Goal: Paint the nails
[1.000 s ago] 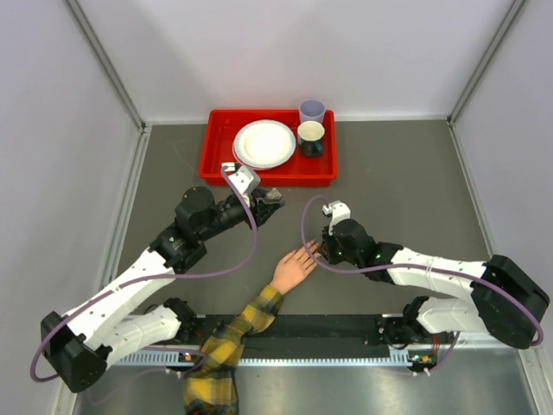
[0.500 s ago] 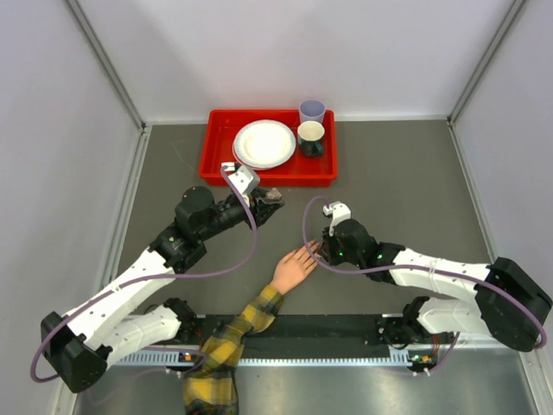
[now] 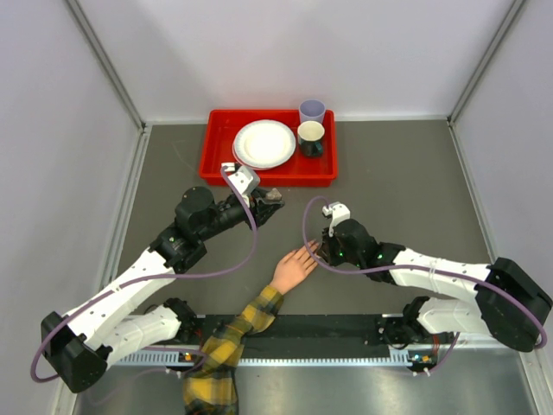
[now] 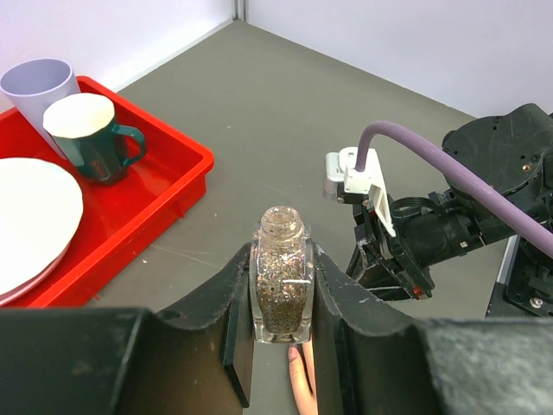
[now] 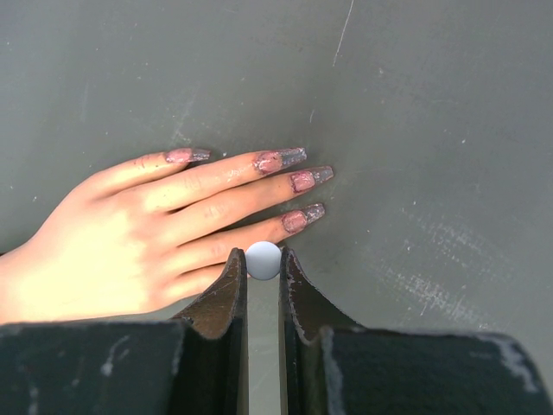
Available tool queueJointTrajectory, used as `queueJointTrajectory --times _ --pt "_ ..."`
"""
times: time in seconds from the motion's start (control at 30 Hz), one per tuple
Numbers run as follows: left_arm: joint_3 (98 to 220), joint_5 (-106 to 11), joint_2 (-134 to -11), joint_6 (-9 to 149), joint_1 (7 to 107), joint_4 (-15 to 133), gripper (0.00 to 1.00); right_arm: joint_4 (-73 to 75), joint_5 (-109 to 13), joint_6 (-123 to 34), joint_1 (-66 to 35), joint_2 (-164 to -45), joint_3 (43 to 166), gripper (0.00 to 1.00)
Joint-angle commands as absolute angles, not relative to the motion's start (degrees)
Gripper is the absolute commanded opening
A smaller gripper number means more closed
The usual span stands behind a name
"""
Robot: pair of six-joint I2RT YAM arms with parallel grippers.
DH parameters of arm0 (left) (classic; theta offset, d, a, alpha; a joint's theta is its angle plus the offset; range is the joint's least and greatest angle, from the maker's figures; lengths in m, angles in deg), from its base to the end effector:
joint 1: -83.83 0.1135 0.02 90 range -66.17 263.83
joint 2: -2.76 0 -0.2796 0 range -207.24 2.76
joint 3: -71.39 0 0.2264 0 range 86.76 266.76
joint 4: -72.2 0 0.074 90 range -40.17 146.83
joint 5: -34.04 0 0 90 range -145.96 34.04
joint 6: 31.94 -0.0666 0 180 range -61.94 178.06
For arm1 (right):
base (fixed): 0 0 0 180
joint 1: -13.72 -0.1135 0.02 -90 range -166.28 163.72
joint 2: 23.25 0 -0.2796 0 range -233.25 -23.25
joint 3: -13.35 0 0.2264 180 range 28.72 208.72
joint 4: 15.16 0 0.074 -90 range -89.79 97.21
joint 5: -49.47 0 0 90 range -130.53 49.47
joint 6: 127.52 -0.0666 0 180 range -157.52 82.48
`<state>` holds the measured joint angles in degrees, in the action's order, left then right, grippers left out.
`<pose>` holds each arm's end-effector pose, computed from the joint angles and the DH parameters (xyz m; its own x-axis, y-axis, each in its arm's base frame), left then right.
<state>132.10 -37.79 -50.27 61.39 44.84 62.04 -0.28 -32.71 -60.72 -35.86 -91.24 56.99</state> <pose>0.1528 -0.1504 0.3612 -0.0824 -0.0043 -0.9966 0.8366 0.5431 -0.0715 0.1560 0.1692 0.1908 -0.6471 -0.1579 -0.7459 -0.4689 0.8538 0.2261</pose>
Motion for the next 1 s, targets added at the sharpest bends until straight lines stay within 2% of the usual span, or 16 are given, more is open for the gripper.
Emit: queueJointTrajectory --times 0.0,0.97 --pt "132.1 -37.2 -49.5 62.2 45.2 66.1 0.0 -1.0 -33.1 -61.3 -35.2 -89.8 58.6 0.0" --pt "132.1 -36.6 -49.7 62.4 45.8 66.3 0.0 -1.3 -29.4 -61.8 -35.2 -92.4 59.4 0.0"
